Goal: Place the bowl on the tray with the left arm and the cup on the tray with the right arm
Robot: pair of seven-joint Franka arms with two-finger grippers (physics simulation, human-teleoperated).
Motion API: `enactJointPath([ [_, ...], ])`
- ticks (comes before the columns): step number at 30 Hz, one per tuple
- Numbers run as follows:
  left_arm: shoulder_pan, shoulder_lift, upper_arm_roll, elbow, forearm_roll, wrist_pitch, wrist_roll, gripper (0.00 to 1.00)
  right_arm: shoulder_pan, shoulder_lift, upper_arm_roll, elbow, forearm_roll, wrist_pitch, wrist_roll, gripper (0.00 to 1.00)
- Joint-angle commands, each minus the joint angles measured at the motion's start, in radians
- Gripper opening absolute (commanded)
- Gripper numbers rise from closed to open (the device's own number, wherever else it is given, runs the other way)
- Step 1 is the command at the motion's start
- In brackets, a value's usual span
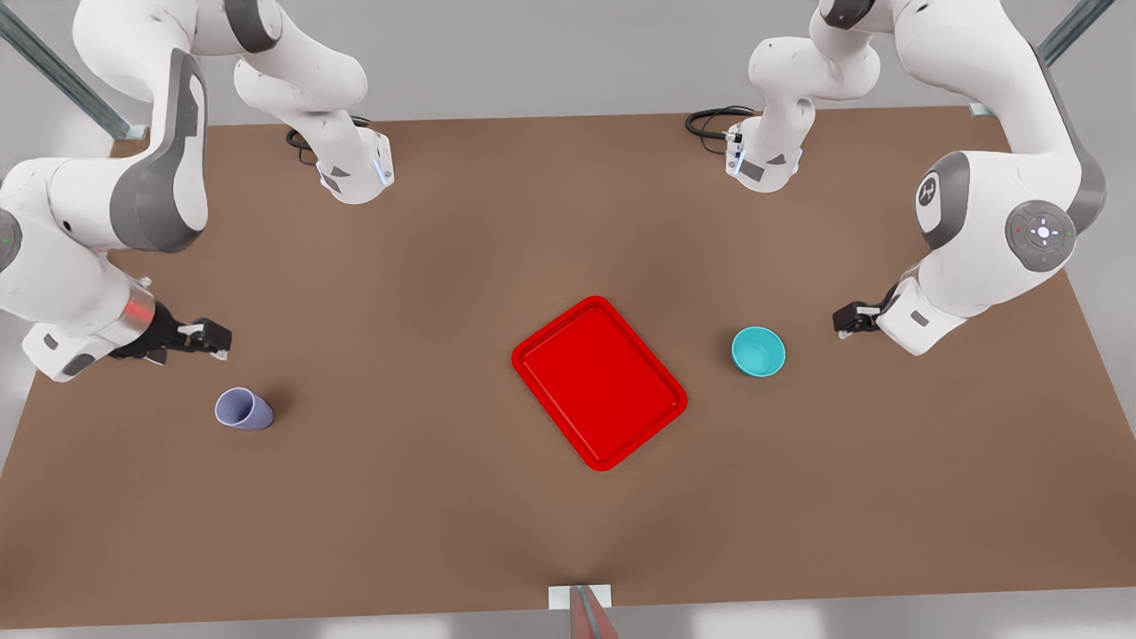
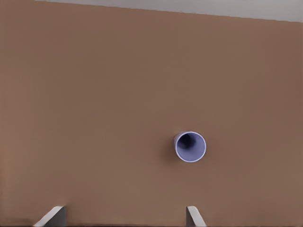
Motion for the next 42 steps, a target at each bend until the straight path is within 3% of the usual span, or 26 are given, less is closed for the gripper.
enactJointPath([
  [1,0.000,0.000,0.000,0.000,0.002,-0.003,-0.001,1.00,0.000,0.005,0.000,0.010,0.001,-0.011,-0.001,1.00],
  [4,0.000,0.000,0.000,-0.049,0.000,-0.015,0.015,1.00,0.008,-0.027,0.004,-0.005,0.022,0.027,-0.001,1.00],
  [5,-0.009,0.004,-0.005,-0.150,-0.027,0.003,0.012,1.00,0.008,-0.029,0.004,-0.012,0.022,0.050,-0.001,1.00],
  [8,-0.043,0.024,-0.006,-0.368,-0.139,0.242,-0.034,1.00,-0.004,-0.033,0.004,-0.065,0.038,0.079,-0.003,1.00],
  [12,-0.043,0.075,-0.006,-0.578,-0.167,0.604,-0.019,1.00,-0.021,-0.033,-0.005,-0.258,0.036,0.289,-0.006,1.00],
  [18,-0.029,0.075,0.002,-0.608,-0.196,0.597,-0.021,1.00,-0.127,-0.016,-0.005,-0.375,0.065,0.420,-0.072,1.00],
  [28,-0.029,0.074,0.037,-0.609,-0.185,0.531,0.015,1.00,-0.136,-0.001,-0.002,-0.370,0.079,0.433,-0.093,1.00],
  [35,-0.020,0.098,0.037,-0.796,-0.244,0.775,0.090,1.00,-0.133,-0.004,0.004,-0.372,0.081,0.430,-0.087,1.00],
  [42,-0.008,0.129,0.037,-0.806,-0.282,0.804,0.099,1.00,-0.135,-0.004,0.004,-0.372,0.081,0.430,-0.090,1.00],
])
